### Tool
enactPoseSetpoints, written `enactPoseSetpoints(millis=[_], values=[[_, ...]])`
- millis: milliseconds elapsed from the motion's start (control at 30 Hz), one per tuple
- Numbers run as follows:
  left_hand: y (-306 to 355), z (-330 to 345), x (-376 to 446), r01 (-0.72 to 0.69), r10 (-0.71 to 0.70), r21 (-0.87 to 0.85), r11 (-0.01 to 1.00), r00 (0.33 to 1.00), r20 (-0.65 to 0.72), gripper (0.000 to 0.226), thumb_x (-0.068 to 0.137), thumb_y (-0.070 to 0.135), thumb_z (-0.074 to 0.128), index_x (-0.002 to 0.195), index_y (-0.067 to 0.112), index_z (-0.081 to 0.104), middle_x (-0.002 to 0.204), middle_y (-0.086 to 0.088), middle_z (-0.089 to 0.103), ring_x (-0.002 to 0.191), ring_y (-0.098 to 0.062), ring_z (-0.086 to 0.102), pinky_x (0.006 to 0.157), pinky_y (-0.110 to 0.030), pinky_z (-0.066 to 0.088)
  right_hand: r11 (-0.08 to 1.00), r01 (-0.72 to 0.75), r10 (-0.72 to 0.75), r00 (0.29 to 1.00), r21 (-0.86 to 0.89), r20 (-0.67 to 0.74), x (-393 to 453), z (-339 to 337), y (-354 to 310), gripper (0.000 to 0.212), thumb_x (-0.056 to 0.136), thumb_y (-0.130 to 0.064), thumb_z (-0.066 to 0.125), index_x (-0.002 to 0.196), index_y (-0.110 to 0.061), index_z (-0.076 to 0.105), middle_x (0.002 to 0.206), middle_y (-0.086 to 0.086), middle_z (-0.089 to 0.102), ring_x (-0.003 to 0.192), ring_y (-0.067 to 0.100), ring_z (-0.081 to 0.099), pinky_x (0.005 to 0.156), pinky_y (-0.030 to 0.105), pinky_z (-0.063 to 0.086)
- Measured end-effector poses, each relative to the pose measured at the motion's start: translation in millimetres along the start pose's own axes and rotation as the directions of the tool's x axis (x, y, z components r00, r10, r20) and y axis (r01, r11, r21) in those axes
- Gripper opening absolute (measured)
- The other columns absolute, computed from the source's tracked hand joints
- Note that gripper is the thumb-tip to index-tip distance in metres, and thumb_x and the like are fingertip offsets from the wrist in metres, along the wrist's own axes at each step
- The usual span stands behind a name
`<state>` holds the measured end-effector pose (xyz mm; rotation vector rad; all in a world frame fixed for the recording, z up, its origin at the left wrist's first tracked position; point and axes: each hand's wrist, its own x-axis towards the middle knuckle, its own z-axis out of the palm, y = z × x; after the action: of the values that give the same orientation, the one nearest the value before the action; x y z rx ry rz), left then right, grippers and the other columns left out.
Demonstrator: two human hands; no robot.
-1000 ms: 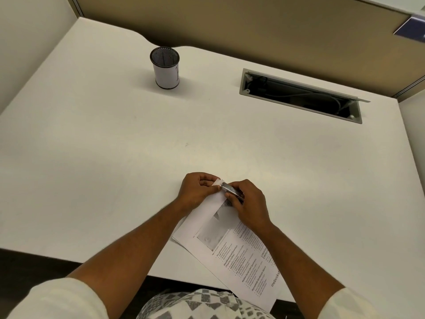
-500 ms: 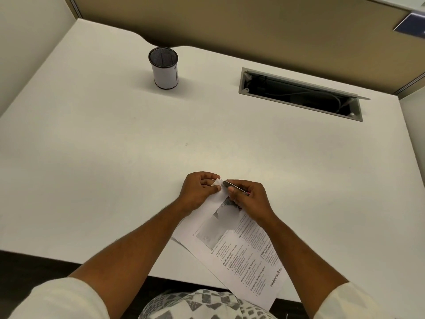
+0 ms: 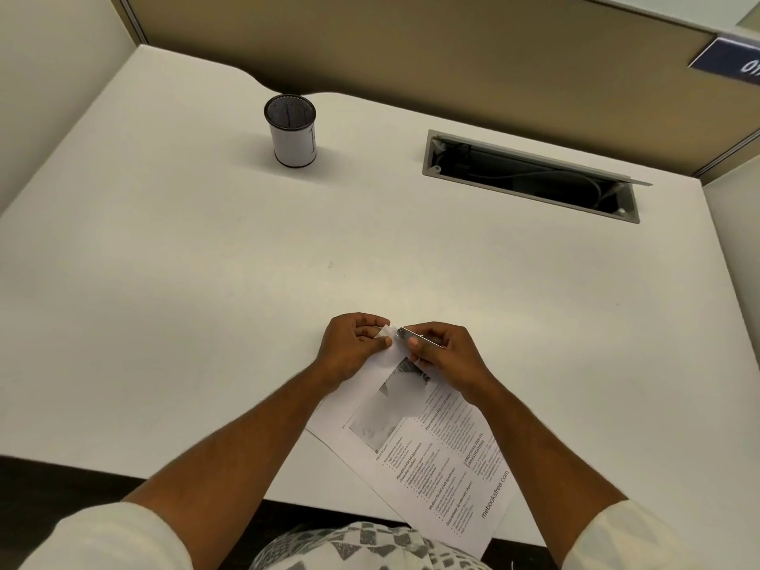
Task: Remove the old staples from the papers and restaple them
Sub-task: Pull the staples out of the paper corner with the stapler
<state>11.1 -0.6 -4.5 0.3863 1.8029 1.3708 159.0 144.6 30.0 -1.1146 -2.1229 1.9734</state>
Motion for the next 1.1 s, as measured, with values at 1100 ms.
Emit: enactPoseSetpoints(millis=[1100], values=[[12.2,6.3,-11.0,-0.034,0.034,0.089,0.995,0.999,0.006,0.019,0.084,0.015,0.083,0.101,0.014,0.076,0.1,-0.005,0.078,0.097,-0.027,0.074,0.086,-0.042,0.06,0.868,-0.079,0.003,0.988,-0.491,-0.154,-10.2,-23.5,2.7,0.036,0.074,-0.033,0.089,0.066,-0.01,0.063,0.066,0.012,0.066,0.061,0.018,0.055,0.061,0.034,0.041]])
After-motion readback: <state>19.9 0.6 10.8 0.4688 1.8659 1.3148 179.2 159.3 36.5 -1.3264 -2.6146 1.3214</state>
